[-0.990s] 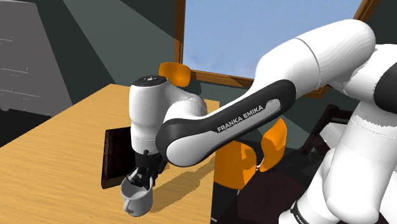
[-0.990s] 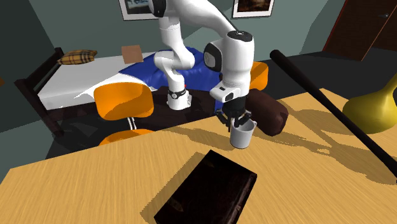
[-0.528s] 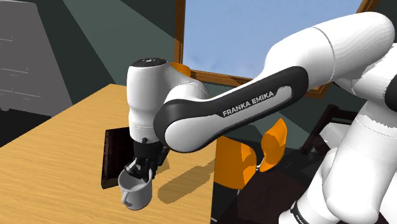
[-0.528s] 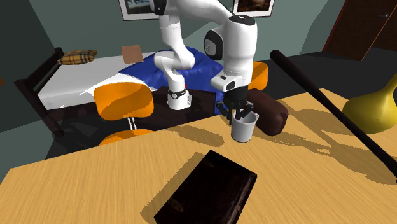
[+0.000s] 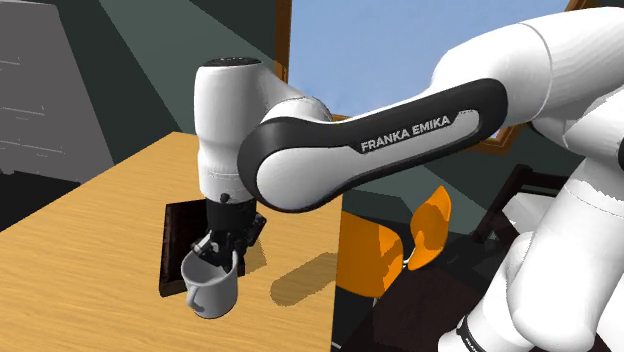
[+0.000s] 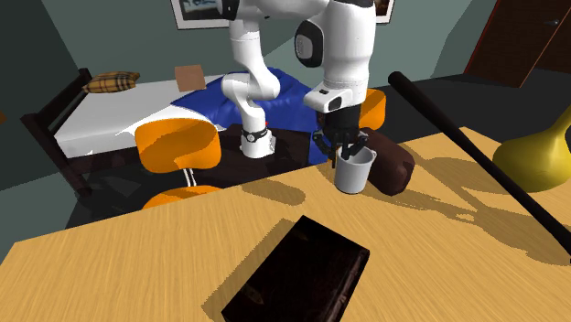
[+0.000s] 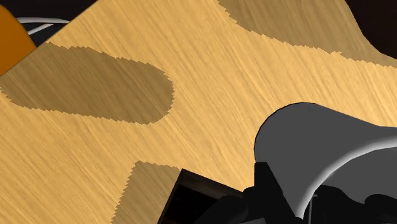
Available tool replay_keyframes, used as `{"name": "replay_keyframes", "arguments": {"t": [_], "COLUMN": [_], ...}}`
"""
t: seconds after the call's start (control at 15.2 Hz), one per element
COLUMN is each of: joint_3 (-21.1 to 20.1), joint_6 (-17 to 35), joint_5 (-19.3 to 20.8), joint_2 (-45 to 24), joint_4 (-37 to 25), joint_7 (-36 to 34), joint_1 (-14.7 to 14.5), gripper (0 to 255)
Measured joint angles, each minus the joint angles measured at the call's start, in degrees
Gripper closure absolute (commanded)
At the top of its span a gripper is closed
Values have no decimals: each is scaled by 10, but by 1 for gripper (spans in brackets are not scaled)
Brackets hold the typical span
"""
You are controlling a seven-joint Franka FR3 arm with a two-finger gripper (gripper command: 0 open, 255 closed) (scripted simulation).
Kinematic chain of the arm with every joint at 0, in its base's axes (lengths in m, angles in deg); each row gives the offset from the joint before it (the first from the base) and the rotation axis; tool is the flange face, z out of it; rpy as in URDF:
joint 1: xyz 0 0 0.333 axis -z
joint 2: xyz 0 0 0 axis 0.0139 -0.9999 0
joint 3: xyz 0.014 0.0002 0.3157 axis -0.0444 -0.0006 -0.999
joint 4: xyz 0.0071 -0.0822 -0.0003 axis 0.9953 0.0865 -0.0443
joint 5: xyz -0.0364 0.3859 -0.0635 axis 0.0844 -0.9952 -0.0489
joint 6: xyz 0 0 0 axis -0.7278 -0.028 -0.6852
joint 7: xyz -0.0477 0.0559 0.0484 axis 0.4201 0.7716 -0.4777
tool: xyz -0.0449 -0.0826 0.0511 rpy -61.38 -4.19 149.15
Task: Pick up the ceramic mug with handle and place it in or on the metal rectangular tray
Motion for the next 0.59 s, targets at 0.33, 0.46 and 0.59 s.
{"name": "replay_keyframes", "arguments": {"t": [0.33,0.46,0.59], "joint_3": [13,20,28], "joint_6": [-30,-50,-62], "joint_5": [22,40,55], "joint_2": [-41,-75,-107], "joint_4": [-63,-113,-151], "joint_7": [17,23,33], "joint_1": [10,11,14], "gripper": [255,255,255]}}
